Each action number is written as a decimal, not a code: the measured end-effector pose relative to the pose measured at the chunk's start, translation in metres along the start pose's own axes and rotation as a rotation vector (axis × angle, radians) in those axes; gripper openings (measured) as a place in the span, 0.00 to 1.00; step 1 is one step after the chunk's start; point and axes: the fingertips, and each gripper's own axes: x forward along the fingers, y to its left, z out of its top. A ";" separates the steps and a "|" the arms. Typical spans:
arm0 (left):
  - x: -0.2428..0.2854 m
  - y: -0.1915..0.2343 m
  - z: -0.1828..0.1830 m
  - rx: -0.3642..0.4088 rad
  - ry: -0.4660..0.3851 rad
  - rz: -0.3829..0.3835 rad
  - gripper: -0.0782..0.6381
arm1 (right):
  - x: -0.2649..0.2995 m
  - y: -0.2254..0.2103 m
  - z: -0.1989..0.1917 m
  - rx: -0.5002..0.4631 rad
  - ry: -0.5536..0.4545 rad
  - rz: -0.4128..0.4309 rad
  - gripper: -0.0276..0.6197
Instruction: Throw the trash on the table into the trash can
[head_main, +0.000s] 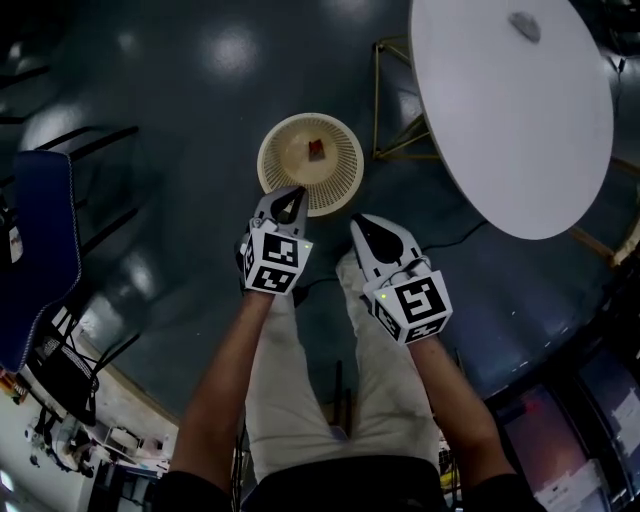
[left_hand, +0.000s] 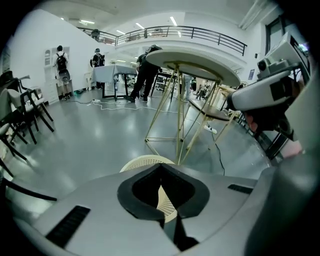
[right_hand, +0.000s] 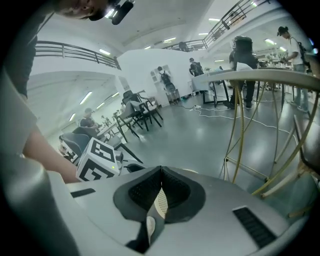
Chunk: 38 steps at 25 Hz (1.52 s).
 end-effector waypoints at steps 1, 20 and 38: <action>-0.005 -0.003 0.003 -0.001 -0.001 -0.003 0.13 | -0.003 0.001 0.004 -0.004 -0.004 0.001 0.07; -0.124 -0.044 0.078 0.011 -0.055 -0.062 0.13 | -0.075 0.035 0.065 -0.036 -0.035 -0.017 0.07; -0.201 -0.100 0.190 -0.034 -0.166 -0.096 0.13 | -0.150 0.033 0.147 -0.057 -0.098 -0.048 0.07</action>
